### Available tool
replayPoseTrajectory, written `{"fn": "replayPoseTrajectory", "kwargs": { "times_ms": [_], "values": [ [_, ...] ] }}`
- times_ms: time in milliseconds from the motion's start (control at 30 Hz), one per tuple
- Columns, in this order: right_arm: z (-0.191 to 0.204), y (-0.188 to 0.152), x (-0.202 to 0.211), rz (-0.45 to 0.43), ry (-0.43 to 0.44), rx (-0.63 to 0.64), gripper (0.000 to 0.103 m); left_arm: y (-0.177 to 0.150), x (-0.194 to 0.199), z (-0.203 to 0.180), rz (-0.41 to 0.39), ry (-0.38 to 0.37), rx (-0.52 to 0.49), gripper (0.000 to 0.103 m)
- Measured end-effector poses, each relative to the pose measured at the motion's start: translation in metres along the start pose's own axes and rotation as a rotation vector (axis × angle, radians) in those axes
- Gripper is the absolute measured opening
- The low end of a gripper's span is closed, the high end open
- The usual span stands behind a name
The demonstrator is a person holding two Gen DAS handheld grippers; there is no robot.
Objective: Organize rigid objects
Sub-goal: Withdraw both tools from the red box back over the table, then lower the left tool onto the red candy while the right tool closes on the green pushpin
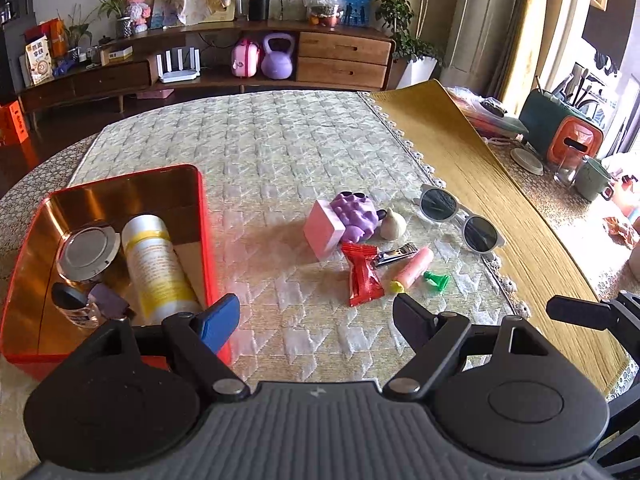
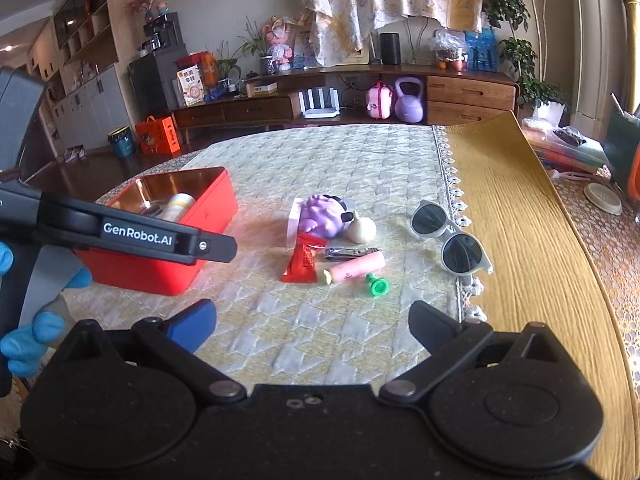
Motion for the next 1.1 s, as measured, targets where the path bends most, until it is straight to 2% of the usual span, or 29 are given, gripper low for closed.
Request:
{"fn": "replayPoseTrajectory", "kwargs": {
  "times_ms": [167,500,633,867,967,1100],
  "values": [
    [-0.014,0.003,-0.019,0.011,-0.013,0.038,0.099,0.005,-0.024,-0.015,0.035,-0.012,-0.015,0.084],
    [-0.034,0.004,-0.056,0.039,-0.029,0.051,0.078,0.014,-0.070,-0.025,0.066,0.031,-0.018,0.084],
    [-0.038,0.004,-0.065,0.049,-0.035,0.056,0.074,0.014,-0.081,-0.025,0.066,0.050,-0.022,0.084],
    [-0.041,0.005,-0.078,0.055,-0.044,0.069,0.055,0.013,-0.093,-0.025,0.062,0.072,-0.005,0.084],
    [-0.042,0.005,-0.082,0.057,-0.048,0.074,0.044,0.014,-0.095,-0.025,0.055,0.074,-0.003,0.084],
    [-0.043,0.003,-0.083,0.056,-0.061,0.084,0.037,0.015,-0.095,-0.025,0.045,0.076,-0.007,0.083]
  ]
}}
Point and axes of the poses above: each gripper's, at about its wrist camera, not at the fingertips, and x roughly against the way its jaws point, z to its left, y to its top, the point moved 6 cm from there along -x, roughly the way its jaws point, and after that the axes turned 6 degrees about -x, right-handed, at the moved point
